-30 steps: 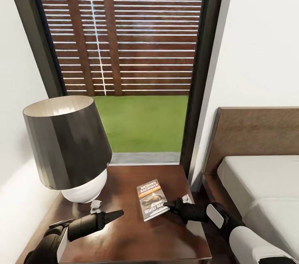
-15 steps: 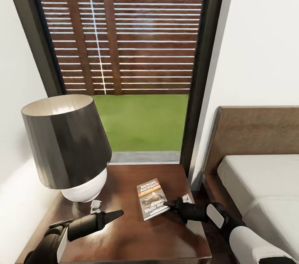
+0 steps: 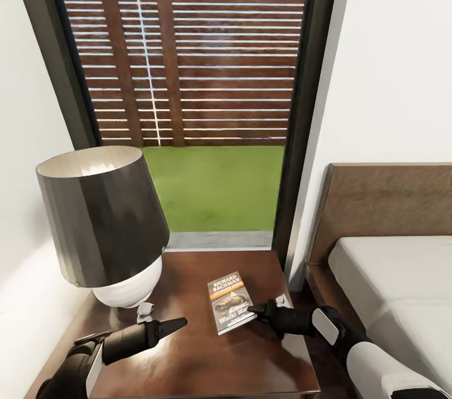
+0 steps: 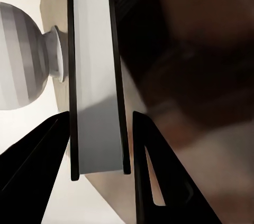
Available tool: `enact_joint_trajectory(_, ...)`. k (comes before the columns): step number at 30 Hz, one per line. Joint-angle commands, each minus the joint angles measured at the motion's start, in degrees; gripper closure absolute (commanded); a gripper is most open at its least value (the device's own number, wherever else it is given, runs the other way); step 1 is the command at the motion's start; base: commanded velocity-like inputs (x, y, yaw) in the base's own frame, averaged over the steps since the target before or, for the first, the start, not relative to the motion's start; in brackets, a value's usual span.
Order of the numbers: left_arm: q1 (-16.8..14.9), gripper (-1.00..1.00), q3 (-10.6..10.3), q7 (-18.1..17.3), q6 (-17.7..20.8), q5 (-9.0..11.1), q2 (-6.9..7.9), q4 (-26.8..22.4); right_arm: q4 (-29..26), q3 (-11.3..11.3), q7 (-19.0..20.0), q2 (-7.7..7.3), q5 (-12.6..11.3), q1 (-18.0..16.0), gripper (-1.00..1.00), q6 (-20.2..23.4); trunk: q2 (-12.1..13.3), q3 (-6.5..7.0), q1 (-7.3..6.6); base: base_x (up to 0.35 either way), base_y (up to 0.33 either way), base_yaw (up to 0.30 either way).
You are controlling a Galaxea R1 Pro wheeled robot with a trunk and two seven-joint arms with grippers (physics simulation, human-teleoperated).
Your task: In the bedroom, move the book from the bed onto either nightstand, and place the two sandals side by side next to the bed.
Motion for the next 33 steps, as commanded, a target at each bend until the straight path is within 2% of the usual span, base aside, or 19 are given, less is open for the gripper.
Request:
enact_joint_trajectory(1,0.0,-1.0,0.3,-0.5,0.6,-0.6,-0.06,-0.1,0.1,1.0,-2.9,-0.1,2.0,0.0,1.0,-0.8,0.0,-0.07,-0.01,0.0,0.0,0.0)
enact_joint_trajectory(19,0.0,-1.0,0.3,-0.5,0.6,-0.6,-0.06,-0.1,0.1,1.0,-2.9,-0.1,2.0,0.0,1.0,-0.8,0.0,-0.07,-0.01,0.0,0.0,0.0)
enact_joint_trajectory(20,0.0,-1.0,0.3,-0.5,0.6,-0.6,-0.06,-0.1,0.1,1.0,-2.9,-0.1,1.9,0.0,-1.0,-0.7,0.0,-0.07,-0.01,0.0,0.0,0.0)
enact_joint_trajectory(33,0.0,-1.0,0.3,-0.5,0.6,-0.6,-0.06,-0.1,0.1,0.9,-2.9,-0.1,2.0,0.0,-1.0,-0.7,0.0,-0.07,-0.01,0.0,0.0,0.0)
